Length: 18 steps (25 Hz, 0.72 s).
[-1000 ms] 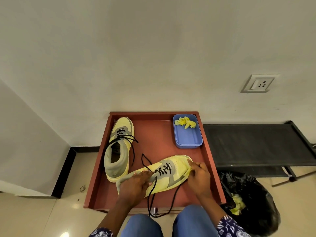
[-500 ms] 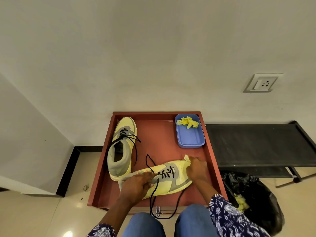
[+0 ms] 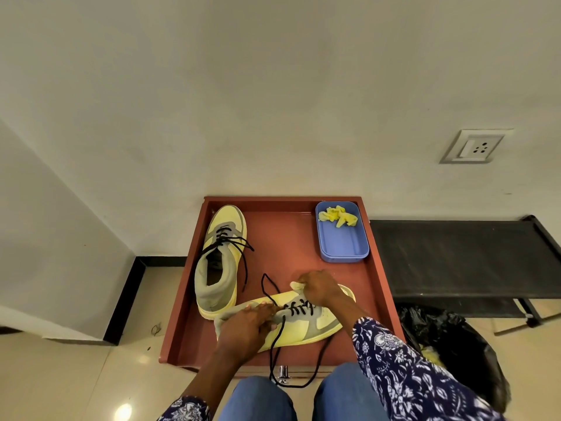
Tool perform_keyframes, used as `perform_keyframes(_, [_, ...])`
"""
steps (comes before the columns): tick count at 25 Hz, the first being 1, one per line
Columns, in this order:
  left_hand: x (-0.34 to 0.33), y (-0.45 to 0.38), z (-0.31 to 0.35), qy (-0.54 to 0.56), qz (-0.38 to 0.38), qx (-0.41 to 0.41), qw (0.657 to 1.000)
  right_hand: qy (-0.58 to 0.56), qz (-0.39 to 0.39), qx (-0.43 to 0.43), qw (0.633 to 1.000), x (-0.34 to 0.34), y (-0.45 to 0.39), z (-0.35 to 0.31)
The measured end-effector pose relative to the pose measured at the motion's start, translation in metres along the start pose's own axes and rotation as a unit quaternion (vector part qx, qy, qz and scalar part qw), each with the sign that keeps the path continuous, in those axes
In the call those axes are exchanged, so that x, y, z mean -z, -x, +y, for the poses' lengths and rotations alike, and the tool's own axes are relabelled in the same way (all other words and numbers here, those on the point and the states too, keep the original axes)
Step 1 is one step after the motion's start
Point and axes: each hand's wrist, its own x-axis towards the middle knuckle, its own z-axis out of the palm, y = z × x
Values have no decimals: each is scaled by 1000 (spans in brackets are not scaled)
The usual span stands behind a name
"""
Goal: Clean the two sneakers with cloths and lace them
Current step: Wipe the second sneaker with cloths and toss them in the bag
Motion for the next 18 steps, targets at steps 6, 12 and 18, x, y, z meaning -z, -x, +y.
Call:
perform_keyframes(6, [-2,0,-1,3,8,-8,1000,-26,2,94,995,9,16,15])
perform_keyframes(12, [-6,0,-5,6,12,-8,1000,-7,31,91,995,12,27,46])
perform_keyframes(18, [-10,-1,-7,4,8,6,1000,-7,67,46,997,19,36,69])
